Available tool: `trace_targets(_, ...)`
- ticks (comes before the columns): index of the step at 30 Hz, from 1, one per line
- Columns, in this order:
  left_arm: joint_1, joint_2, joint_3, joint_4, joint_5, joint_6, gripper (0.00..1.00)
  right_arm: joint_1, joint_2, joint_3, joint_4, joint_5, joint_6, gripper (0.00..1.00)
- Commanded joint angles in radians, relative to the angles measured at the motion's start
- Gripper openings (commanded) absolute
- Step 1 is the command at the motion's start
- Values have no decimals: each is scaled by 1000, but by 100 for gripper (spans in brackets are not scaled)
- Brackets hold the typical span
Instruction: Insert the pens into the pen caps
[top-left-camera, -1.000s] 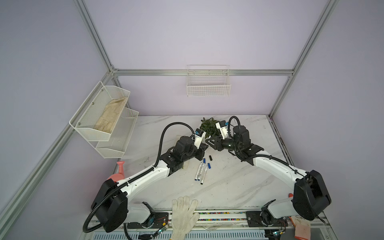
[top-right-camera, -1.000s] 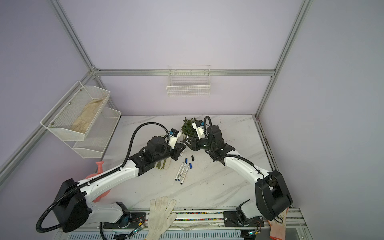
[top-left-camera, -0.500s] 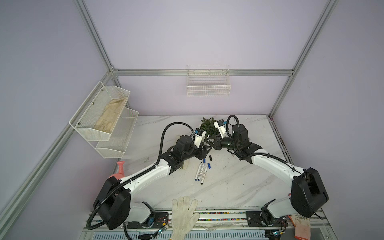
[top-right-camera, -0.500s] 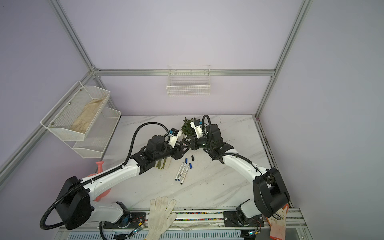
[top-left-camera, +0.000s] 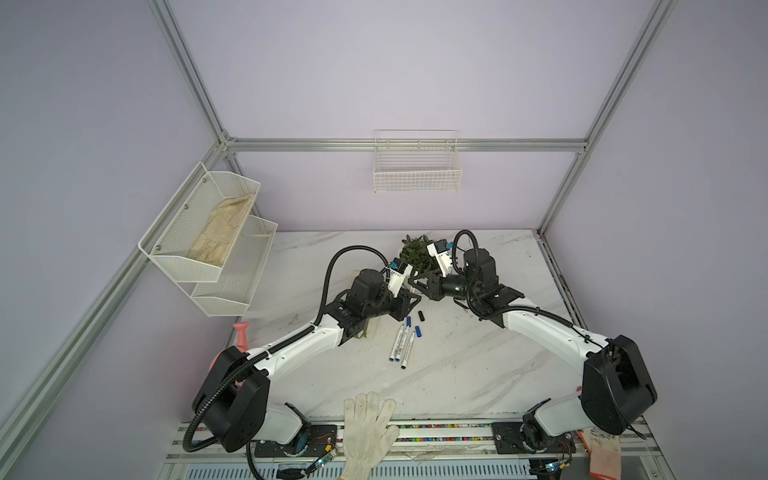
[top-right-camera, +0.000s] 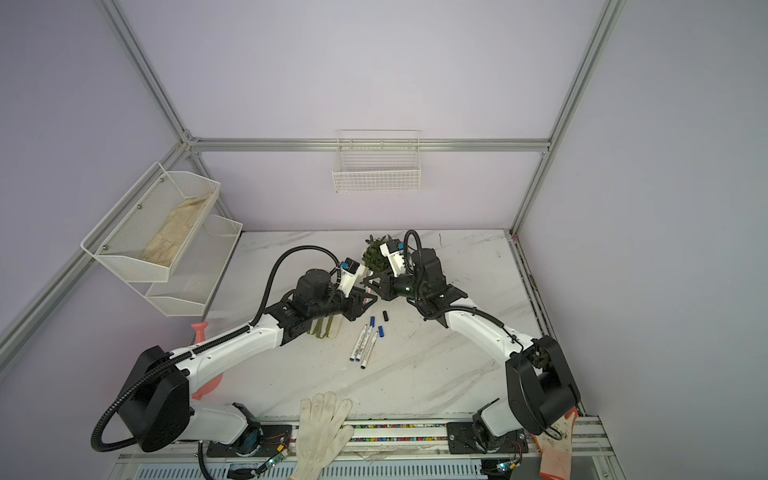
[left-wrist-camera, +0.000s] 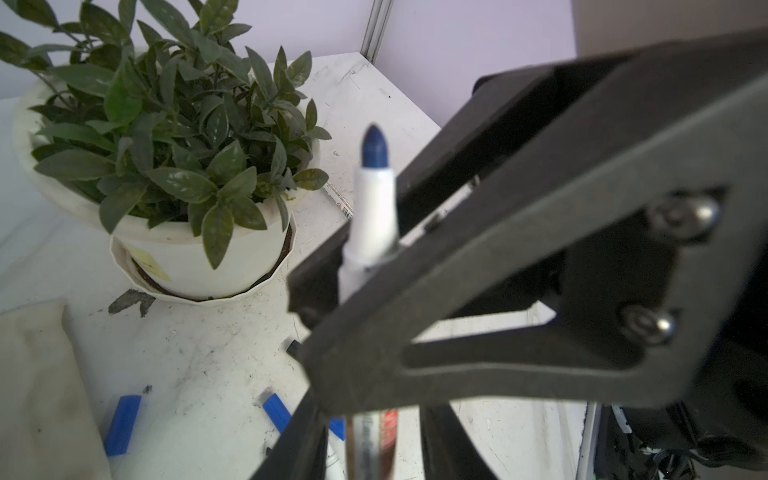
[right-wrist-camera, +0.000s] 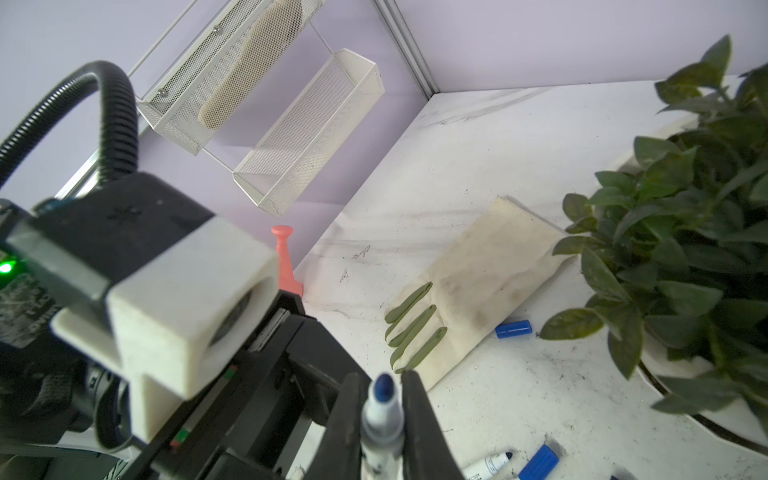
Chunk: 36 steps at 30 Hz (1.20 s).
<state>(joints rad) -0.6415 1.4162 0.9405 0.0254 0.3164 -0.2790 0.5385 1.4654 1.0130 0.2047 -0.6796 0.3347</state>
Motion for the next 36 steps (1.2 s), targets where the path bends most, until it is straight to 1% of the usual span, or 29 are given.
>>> trace_targets(1, 5, 25, 18, 47, 44, 3, 23, -2, 10, 23, 2, -26, 4, 0)
trace_targets(5, 18, 25, 5, 77, 50, -34, 8, -3, 18, 24, -16, -28, -6, 0)
trace_targets(7, 37, 15, -14, 105, 51, -66, 1, -3, 22, 32, -61, -15, -35, 2)
trace_targets(9, 68, 6, -44, 129, 18, -117, 0, -2, 17, 36, -109, 3, -61, 14)
trace_targets(11, 102, -42, -85, 149, -44, -171, 0, 4, 7, 33, -171, 40, -95, 28)
trace_targets(12, 118, -55, -106, 153, -88, -199, 0, 10, -1, 25, -200, 67, -112, 32)
trace_targets(13, 130, -66, -125, 153, -136, -219, 0, 16, -7, 15, -218, 93, -122, 34)
trace_targets(17, 174, -113, -202, 137, -296, -281, 0, 56, -19, -44, -274, 208, -128, 34)
trace_targets(18, 178, -123, -215, 136, -314, -283, 0, 73, -14, -59, -285, 239, -128, 34)
trace_targets(23, 179, -128, -217, 100, -288, -270, 0, 162, 62, -81, -322, 363, -149, 34)
trace_targets(26, 179, -123, -217, 96, -274, -270, 0, 193, 118, -69, -330, 439, -154, 32)
trace_targets(31, 180, -116, -217, 110, -217, -247, 0, 198, 185, -51, -313, 500, -138, 30)
trace_targets(36, 179, -114, -221, 106, -208, -247, 0, 198, 248, -35, -326, 563, -134, 29)
